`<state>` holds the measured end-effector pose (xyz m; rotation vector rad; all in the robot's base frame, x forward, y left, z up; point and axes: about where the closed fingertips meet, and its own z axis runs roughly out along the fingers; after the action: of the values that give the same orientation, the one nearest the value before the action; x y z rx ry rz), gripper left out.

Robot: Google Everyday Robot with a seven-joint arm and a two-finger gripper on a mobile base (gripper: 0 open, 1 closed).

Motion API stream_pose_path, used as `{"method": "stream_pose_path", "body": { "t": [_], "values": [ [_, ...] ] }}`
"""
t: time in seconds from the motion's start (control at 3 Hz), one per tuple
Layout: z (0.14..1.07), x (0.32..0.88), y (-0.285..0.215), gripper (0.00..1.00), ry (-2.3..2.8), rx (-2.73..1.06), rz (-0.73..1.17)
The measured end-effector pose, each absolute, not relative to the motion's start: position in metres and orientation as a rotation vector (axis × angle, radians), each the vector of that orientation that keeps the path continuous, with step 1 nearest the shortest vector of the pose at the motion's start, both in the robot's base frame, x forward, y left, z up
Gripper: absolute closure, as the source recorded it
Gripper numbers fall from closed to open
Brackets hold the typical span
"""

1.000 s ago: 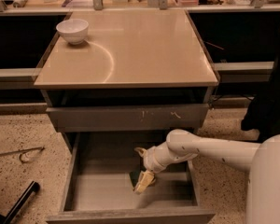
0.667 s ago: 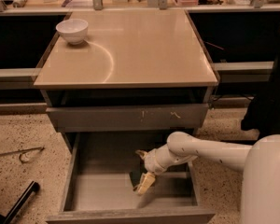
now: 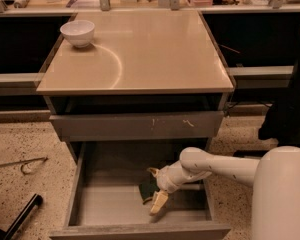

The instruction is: Pick sponge from middle drawer and place on counter

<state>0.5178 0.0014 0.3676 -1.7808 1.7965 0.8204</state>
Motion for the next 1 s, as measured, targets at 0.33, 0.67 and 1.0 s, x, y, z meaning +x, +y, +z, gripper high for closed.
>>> {"method": "stream_pose_path", "body": {
  "t": [0.33, 0.67, 1.0],
  "values": [
    [0.3556, 0.5156, -0.0007, 0.0, 1.814, -1.795, 0.815],
    [0.3555, 0.5156, -0.0007, 0.19, 1.815, -1.795, 0.815],
    [0.3555, 0.5155, -0.0007, 0.42, 1.814, -1.795, 0.816]
  ]
}}
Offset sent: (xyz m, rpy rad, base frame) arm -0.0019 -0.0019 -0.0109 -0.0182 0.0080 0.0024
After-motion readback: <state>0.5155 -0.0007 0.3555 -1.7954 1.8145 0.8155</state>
